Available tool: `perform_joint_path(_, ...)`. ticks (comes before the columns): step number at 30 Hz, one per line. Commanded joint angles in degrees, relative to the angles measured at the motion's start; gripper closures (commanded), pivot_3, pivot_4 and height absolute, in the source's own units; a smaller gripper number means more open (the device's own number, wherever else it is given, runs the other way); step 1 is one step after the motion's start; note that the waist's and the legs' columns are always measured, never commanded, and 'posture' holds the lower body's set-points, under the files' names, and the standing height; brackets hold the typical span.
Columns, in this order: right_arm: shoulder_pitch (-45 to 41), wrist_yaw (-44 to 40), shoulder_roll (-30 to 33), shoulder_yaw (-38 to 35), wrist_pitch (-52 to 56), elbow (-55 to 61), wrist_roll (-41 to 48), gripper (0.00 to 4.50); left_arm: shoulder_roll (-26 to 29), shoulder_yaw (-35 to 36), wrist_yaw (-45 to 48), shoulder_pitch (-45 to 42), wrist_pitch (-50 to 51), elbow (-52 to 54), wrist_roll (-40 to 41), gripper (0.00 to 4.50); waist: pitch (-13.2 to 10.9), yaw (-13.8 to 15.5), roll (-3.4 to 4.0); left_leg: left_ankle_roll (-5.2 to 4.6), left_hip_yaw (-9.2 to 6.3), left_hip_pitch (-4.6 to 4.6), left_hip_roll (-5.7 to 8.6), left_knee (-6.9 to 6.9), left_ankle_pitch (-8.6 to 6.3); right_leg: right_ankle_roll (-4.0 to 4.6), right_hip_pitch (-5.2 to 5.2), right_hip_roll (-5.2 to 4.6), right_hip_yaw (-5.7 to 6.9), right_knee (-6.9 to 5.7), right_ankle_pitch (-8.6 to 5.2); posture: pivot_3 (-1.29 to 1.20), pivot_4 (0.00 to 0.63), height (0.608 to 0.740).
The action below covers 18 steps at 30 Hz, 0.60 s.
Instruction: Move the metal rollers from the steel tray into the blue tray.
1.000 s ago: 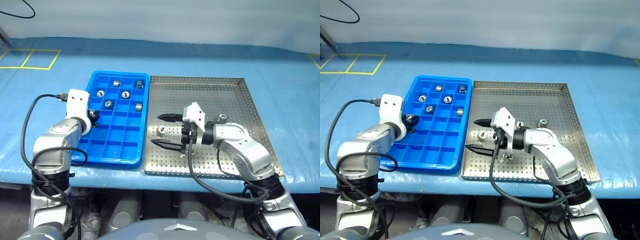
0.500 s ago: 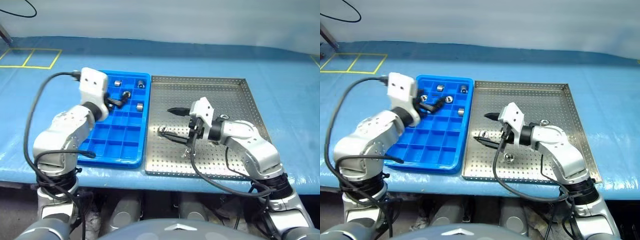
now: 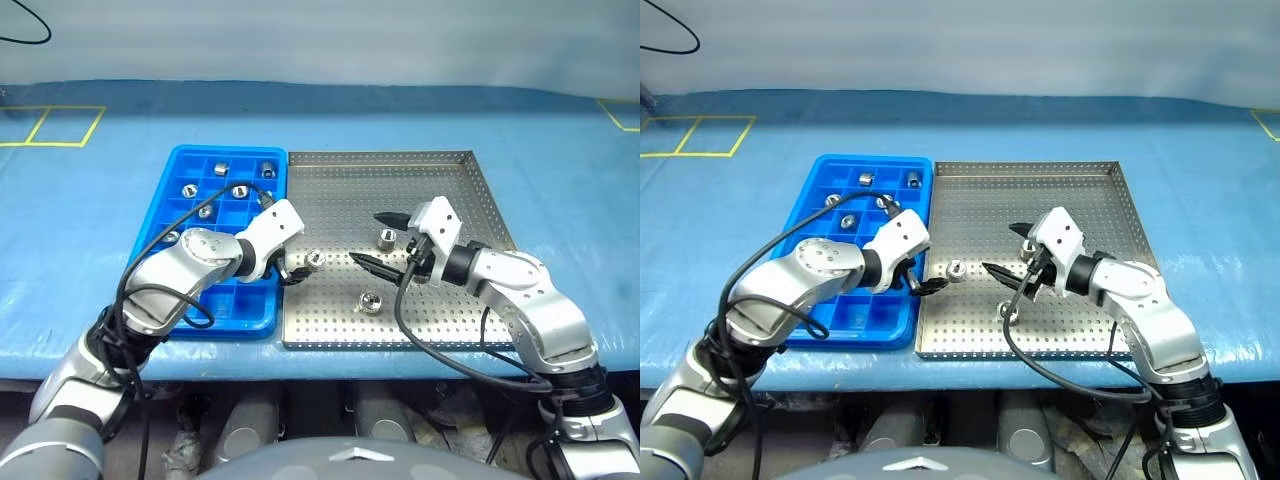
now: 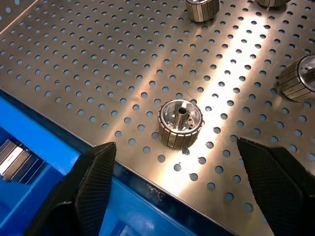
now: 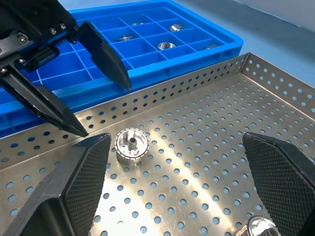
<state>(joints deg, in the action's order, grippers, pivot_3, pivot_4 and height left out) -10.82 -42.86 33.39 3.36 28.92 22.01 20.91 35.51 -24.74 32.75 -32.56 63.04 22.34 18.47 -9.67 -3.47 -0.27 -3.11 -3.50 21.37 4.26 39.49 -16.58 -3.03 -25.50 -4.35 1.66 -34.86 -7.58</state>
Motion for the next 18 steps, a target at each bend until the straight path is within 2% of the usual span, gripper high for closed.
perform_joint_path(1, -0.14, 0.51, -0.38, -1.08, -1.05, 2.51, 0.64, 0.0, 0.18, -2.0, 1.79, -2.7, -1.86, -3.36, -2.37, 0.23, 0.0, -0.26, 0.0, 0.01, 0.0, 0.0, 0.0, 0.0, 0.0, 0.0, 0.0, 0.0, -0.01, 0.0, 0.0, -0.2, 0.15, 0.74)
perform_joint_path(12, 0.18, 1.21, -1.56, -0.73, -1.85, 2.87, 0.26, 0.0, -1.3, -5.76, 7.79, -8.85, -7.49, -11.48, -6.75, 0.23, 0.0, -0.56, 0.0, 0.03, 0.01, 0.01, 0.0, 0.0, 0.02, 0.0, -0.03, 0.0, -0.02, 0.02, 0.0, -0.22, 0.15, 0.74)
perform_joint_path(18, 1.02, 2.0, -1.88, -1.06, -2.37, 3.33, 0.1, 0.0, -3.04, -1.36, 7.22, -11.01, -9.0, -11.0, -7.65, 0.23, 0.0, -0.72, -0.01, 0.1, 0.03, 0.08, 0.0, 0.01, 0.06, 0.0, -0.07, -0.03, -0.04, 0.05, 0.01, -0.26, 0.15, 0.74)
